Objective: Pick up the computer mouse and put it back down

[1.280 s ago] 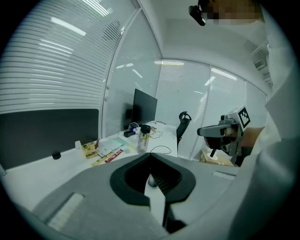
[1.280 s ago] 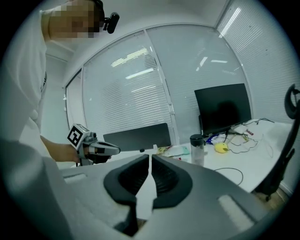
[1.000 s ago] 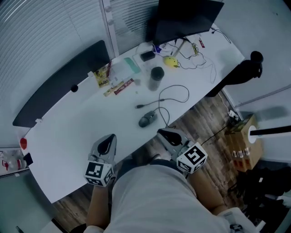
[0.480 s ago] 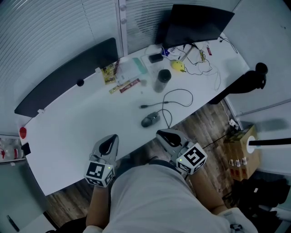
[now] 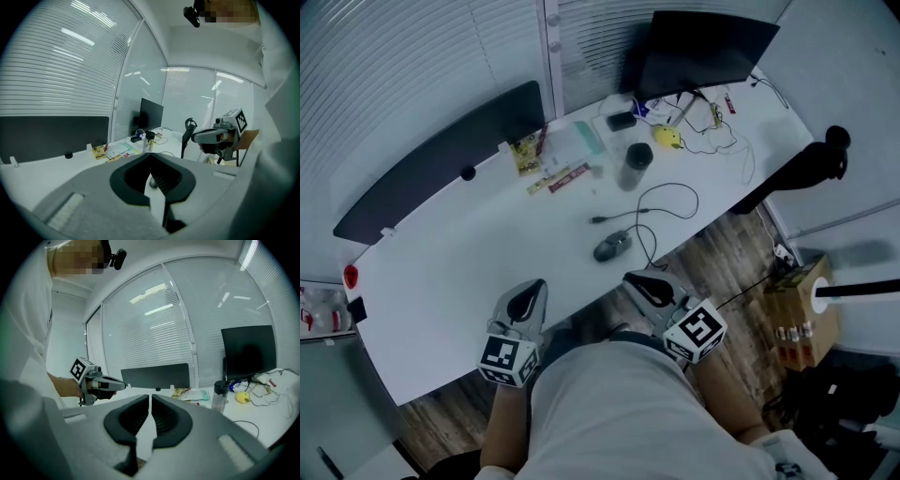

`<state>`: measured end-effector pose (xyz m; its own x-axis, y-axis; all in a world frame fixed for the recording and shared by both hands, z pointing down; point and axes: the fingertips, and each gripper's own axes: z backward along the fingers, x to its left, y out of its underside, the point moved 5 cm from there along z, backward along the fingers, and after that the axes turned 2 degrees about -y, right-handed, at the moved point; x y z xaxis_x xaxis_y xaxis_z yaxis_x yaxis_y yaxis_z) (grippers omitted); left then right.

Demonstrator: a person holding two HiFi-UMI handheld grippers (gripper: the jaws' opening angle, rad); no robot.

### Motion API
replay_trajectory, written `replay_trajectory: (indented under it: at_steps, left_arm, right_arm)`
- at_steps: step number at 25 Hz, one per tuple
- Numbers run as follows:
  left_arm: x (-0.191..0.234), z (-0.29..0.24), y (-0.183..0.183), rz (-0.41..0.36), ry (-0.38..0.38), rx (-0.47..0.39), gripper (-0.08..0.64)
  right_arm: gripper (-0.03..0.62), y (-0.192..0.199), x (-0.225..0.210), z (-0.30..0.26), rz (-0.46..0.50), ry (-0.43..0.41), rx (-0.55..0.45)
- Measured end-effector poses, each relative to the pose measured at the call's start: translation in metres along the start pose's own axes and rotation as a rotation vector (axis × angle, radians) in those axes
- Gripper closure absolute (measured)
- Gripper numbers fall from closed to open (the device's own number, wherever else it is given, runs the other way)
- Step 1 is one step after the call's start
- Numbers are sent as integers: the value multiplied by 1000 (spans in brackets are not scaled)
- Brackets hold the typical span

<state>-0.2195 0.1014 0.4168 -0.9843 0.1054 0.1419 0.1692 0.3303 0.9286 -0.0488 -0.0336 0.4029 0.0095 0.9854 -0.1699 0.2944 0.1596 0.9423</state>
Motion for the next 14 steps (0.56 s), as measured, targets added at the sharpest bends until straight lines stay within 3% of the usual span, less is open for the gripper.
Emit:
replay_trajectory:
  at_steps: [14]
  left_arm:
    - [1,12,3,-16,19,4,551]
  right_arm:
    - [572,2,16,13,9,59,-12]
